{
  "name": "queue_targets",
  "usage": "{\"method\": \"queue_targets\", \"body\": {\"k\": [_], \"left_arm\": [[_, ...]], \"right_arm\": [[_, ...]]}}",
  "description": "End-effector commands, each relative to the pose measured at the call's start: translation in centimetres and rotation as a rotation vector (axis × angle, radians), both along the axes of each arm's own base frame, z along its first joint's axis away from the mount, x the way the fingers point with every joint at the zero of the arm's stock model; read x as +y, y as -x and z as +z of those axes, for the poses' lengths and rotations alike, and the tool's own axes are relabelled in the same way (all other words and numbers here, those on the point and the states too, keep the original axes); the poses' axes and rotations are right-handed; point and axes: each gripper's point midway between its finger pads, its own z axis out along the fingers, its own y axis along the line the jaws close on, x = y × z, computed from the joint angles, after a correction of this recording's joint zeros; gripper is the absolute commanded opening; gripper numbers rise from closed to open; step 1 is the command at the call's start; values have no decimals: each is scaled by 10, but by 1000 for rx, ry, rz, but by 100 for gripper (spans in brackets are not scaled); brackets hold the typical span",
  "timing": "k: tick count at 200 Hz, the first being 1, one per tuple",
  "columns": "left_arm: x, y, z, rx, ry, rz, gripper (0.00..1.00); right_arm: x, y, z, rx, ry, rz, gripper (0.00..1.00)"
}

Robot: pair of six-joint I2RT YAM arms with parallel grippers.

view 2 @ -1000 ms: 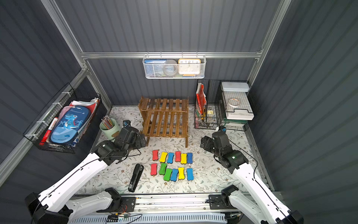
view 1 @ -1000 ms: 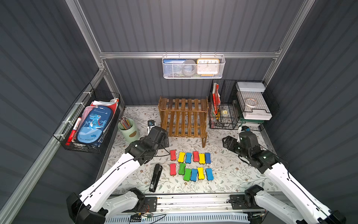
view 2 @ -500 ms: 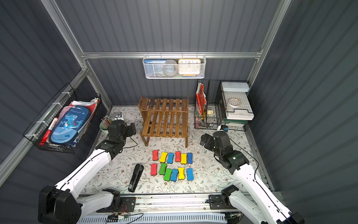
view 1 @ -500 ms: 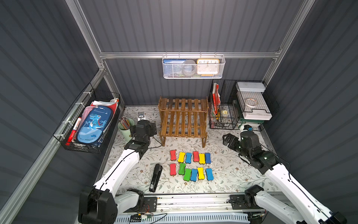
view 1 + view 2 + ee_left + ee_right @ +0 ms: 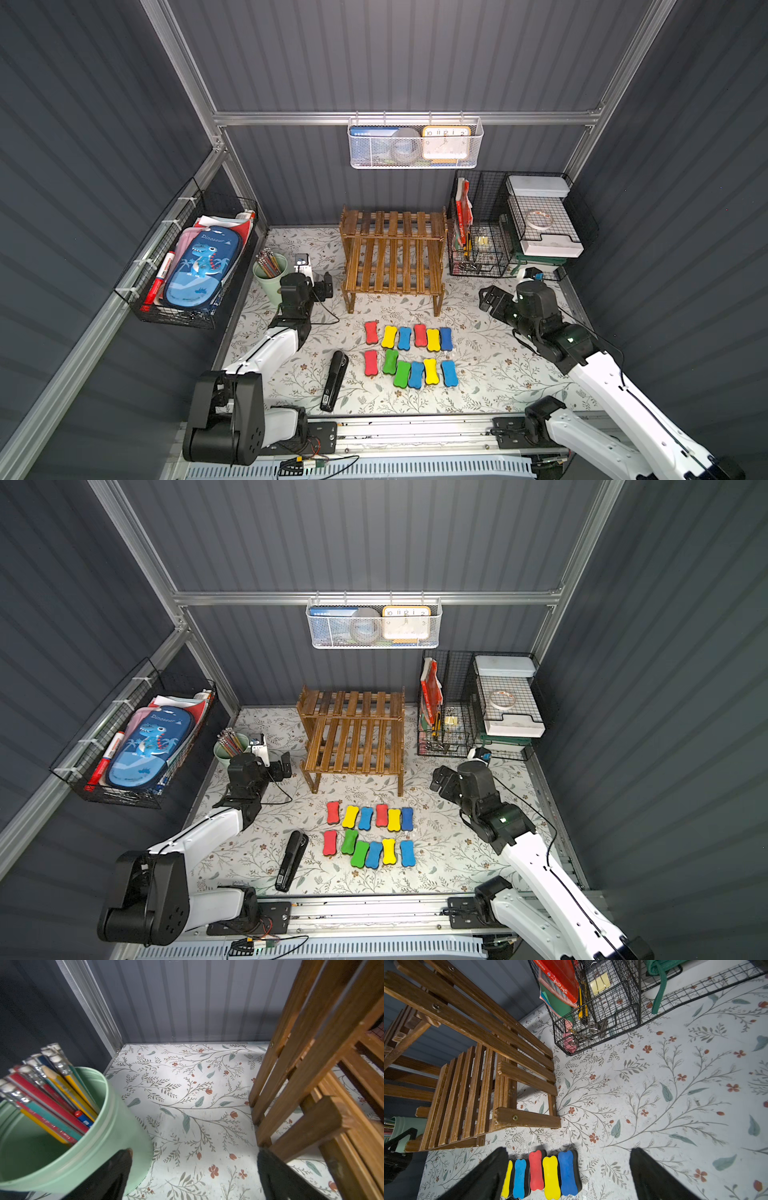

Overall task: Remove the whiteboard erasers from the shelf
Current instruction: Reset both arms

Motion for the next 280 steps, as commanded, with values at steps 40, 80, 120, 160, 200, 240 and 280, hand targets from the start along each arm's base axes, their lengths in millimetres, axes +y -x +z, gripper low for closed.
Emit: {"method": "queue_targets", "body": {"k": [40, 80, 120, 160, 200, 240, 280], "left_arm": [[-1, -12, -17, -62, 22, -44, 99], [5, -15, -40, -101, 50, -2, 99], [8, -16, -66, -92, 48, 16, 100], [5, -27, -74, -41, 50, 6, 99], [6, -28, -74, -48, 46, 15, 99], [6, -28, -75, -40, 45, 15, 99], [4, -27, -75, -40, 38, 15, 100]], "right_arm": [[-6, -3, 11, -33, 21, -20, 95], [-13, 0, 12, -34, 56, -35, 95], [-20, 1, 8, -36, 92, -58, 96], [-27, -7, 8, -50, 129, -102, 99], [-44, -26, 11, -72, 247, -193, 99], [-49, -57, 1, -91, 451, -162, 99], [-66, -82, -18, -172, 726, -104, 99]]}}
